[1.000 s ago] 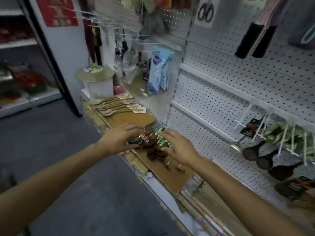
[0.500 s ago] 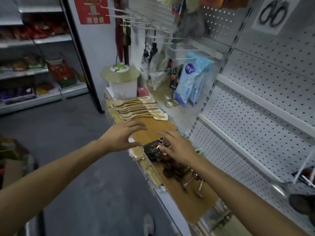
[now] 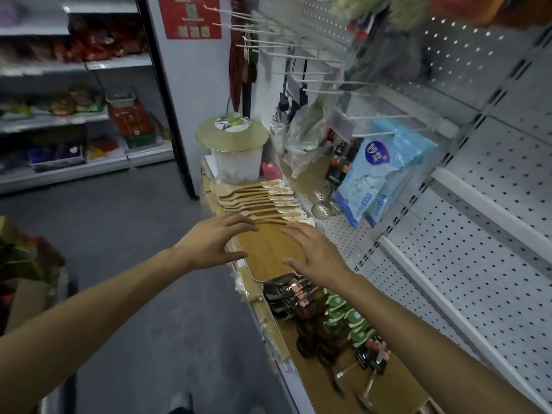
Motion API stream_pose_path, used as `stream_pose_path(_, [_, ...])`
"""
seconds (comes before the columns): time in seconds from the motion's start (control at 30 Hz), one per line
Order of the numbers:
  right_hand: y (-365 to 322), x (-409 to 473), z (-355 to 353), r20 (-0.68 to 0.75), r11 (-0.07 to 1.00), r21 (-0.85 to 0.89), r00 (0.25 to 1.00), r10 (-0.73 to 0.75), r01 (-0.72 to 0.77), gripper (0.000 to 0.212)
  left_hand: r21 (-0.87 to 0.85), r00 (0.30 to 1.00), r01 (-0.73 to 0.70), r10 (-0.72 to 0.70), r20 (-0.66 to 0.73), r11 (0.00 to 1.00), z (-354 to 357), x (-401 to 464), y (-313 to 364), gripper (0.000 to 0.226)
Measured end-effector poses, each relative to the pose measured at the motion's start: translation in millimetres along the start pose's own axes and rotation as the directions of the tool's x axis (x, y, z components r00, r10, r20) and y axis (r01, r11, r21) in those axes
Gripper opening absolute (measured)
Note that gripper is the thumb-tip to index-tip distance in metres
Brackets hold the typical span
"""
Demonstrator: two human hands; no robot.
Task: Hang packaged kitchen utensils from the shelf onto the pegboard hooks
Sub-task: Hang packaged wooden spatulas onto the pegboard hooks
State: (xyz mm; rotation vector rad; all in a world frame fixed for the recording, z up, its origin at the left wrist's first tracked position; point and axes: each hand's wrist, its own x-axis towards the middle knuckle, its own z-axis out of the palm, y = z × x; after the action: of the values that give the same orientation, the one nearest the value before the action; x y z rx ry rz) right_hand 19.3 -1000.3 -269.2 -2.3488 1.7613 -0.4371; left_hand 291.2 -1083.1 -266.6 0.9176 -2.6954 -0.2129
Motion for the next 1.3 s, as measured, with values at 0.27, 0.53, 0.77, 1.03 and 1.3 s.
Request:
stream_pose_path(0.27, [-4, 64, 23, -0.026, 1.000, -0.008, 0.999, 0.030, -0.030, 0.068, -0.082, 0.998, -0.037, 0.041, 0.044, 0.996, 10, 26, -77, 0.058])
stream_pose_path(0.53, [-32, 172, 70, -0.021, 0.971, 0.044, 0.972, 0.235, -0.234, 0.064, -0.210, 0.987, -0.113, 0.134, 0.090, 0.971, 4, 64, -211, 0.053])
stream_pose_path(0.77, [-32, 242, 114, 0.020, 0.916, 0.092, 0.920, 0.391, -0.391, 0.064, -0.263, 0.975, -0.081, 0.132, 0.179, 0.961, 22, 95, -302, 0.055])
stream_pose_path(1.03, [38, 291, 207, 0.187, 0.748, 0.233, 0.784, 0.592, -0.621, 0.062, -0.307, 0.937, 0.092, 0.022, 0.349, 0.947, 119, 147, -373, 0.060])
stream_pose_path(1.3, [144, 331, 346, 0.367, 0.131, 0.479, 0.334, 0.868, -0.868, 0.039, -0.294, 0.897, 0.114, 0.029, 0.441, 0.949, 282, 222, -396, 0.051])
